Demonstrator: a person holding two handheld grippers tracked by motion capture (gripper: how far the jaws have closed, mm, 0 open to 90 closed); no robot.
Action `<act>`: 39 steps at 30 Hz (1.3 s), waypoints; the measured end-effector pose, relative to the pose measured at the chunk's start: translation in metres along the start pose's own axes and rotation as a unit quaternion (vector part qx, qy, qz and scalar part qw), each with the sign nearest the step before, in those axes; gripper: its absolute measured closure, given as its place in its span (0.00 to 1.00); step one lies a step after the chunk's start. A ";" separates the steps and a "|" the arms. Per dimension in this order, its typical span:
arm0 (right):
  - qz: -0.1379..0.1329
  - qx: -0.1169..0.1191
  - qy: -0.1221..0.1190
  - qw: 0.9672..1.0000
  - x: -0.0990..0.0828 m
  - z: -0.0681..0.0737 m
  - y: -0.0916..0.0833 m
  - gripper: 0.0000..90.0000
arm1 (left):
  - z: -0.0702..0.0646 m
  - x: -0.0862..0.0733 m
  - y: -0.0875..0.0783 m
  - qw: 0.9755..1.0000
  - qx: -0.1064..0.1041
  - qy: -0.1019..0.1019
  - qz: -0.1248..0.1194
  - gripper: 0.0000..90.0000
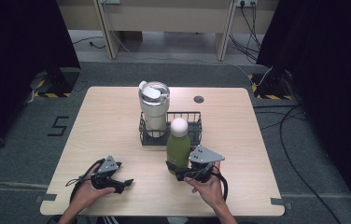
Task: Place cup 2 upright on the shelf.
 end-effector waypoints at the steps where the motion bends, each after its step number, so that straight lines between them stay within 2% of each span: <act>1: 0.002 -0.002 0.000 1.000 0.000 -0.002 0.000 0.23 | 0.000 0.000 0.000 1.000 0.000 0.000 0.000 0.15; 15: -0.002 -0.028 0.008 1.000 0.015 -0.026 -0.005 0.23 | 0.000 0.000 0.000 1.000 0.000 0.000 0.000 0.15; 18: -0.003 -0.036 0.004 0.999 0.019 -0.033 -0.005 0.23 | 0.000 0.000 0.000 1.000 0.000 0.000 0.000 0.15; 33: 0.000 -0.052 0.010 0.999 0.030 -0.050 -0.002 0.23 | 0.000 0.000 0.000 1.000 0.000 0.000 0.000 0.15; 39: -0.001 -0.063 0.015 0.998 0.035 -0.062 -0.001 0.23 | 0.000 0.000 0.000 1.000 0.000 0.000 0.000 0.15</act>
Point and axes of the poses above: each handheld gripper's, and its own axes: y roughly forward along the jaws, x roughly out of its top, z roughly to its left, the point moved 10 cm from there along y, roughly forward along the jaws, and after that the axes turned 4 degrees about -z, right-handed, at the moved point
